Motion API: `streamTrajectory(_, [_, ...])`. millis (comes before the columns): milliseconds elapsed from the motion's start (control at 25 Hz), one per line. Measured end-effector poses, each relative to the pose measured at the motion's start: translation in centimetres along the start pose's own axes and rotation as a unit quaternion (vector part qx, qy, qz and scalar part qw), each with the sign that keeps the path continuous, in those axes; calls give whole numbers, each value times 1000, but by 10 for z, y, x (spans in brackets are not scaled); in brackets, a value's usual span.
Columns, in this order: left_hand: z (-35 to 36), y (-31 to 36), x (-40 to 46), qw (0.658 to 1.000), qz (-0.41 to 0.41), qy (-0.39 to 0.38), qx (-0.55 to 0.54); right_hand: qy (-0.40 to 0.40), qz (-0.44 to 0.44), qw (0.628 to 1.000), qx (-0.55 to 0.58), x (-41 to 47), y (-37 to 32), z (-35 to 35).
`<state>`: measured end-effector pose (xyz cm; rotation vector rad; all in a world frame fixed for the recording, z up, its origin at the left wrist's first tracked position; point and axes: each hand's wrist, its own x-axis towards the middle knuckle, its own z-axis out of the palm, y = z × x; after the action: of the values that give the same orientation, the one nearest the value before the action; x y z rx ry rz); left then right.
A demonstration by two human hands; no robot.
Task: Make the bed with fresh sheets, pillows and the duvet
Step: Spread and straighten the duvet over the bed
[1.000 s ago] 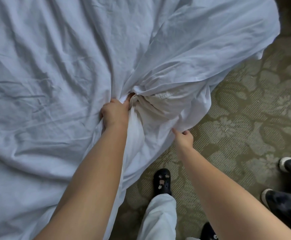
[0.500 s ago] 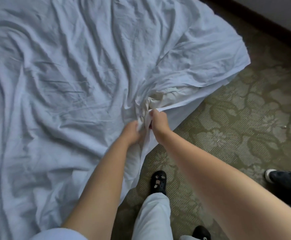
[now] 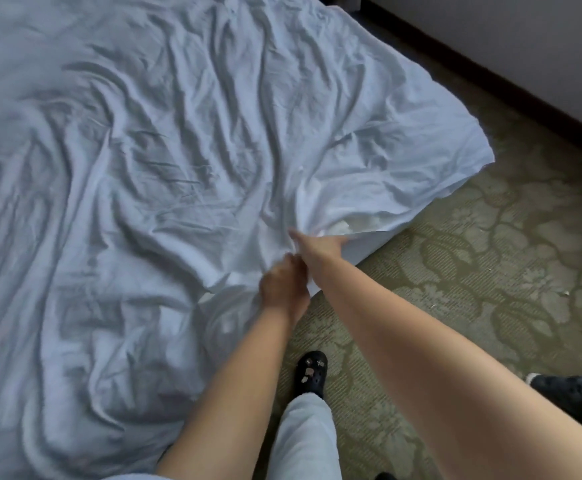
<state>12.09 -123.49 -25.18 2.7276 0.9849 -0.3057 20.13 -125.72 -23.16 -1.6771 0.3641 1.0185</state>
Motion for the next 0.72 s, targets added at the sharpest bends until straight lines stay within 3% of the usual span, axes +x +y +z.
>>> streamTrajectory(200, [-23,12,-58,996,13,-67,-52,67,-23,989,-126,-36,9,-32])
streamTrajectory(400, [-93,57,-76,993,35,49,-103,128,-219,958,-133,-96,-34,-82])
streamTrajectory(520, [-51,61,-106,992,85,88,-32,112,-177,963,-167,-91,-7,-110])
streamTrajectory(600, [-22,38,-117,995,30,92,40,94,-148,969,-176,-84,6,-114])
streamTrajectory(720, [-18,0,-115,988,-135,41,64,100,-154,972,-149,-79,-4,-105])
